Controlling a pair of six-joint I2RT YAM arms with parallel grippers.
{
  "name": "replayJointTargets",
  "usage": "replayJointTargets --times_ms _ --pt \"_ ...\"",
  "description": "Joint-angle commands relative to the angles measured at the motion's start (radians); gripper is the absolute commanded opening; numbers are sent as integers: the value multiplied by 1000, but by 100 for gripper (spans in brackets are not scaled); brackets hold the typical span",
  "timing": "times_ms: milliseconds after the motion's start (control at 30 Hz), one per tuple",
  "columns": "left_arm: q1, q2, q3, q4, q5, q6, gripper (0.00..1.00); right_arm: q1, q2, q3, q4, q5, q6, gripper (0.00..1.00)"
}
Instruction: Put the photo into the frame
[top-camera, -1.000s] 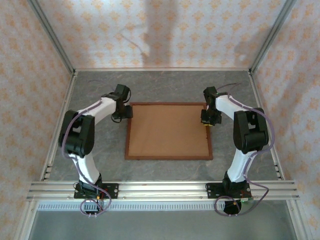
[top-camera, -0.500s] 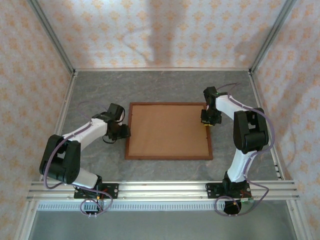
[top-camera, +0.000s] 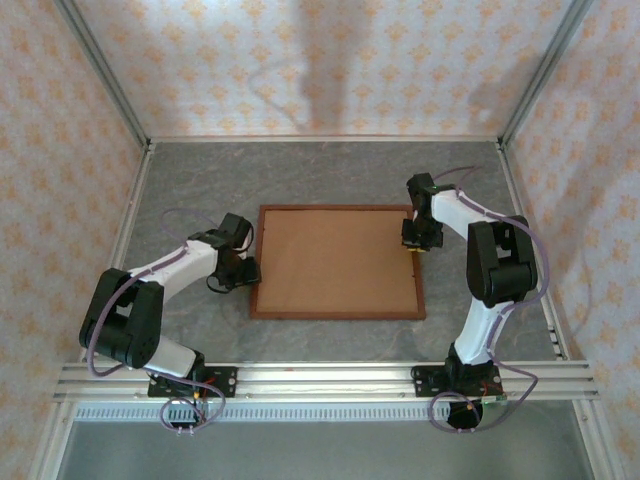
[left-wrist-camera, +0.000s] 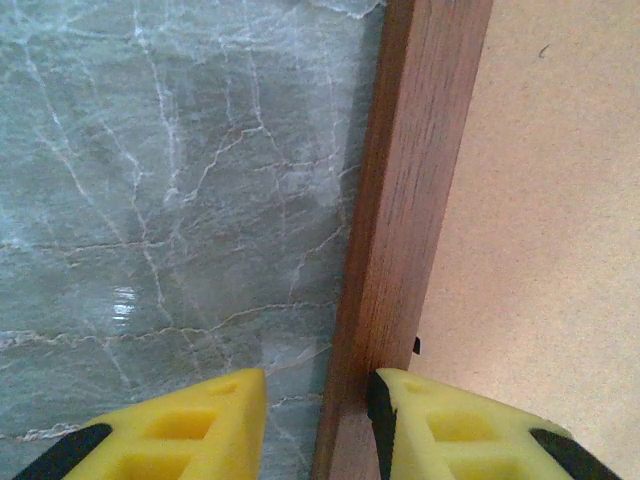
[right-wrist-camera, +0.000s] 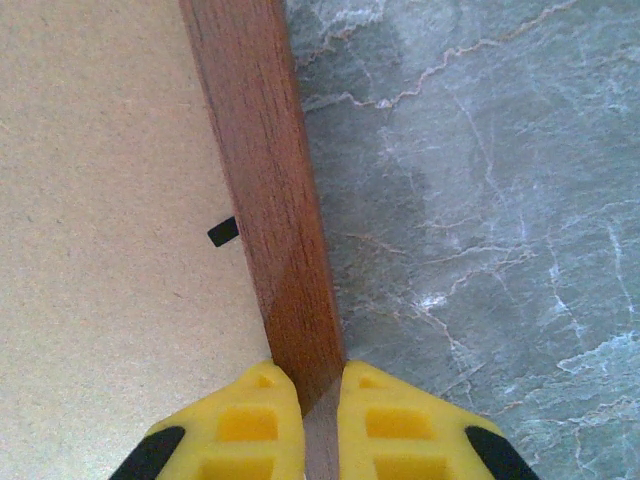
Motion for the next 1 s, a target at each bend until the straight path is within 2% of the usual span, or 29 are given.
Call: replayJointTargets --times_ms 0,333,967 --pt "-3 17 15 49 -21 -12 35 -7 -5 -19 -8 25 18 10" --pt "-3 -20 38 18 -66 -7 35 -8 1 -20 -8 24 14 10" --pt "-7 44 12 50 -5 0 34 -9 0 -15 -12 26 13 9"
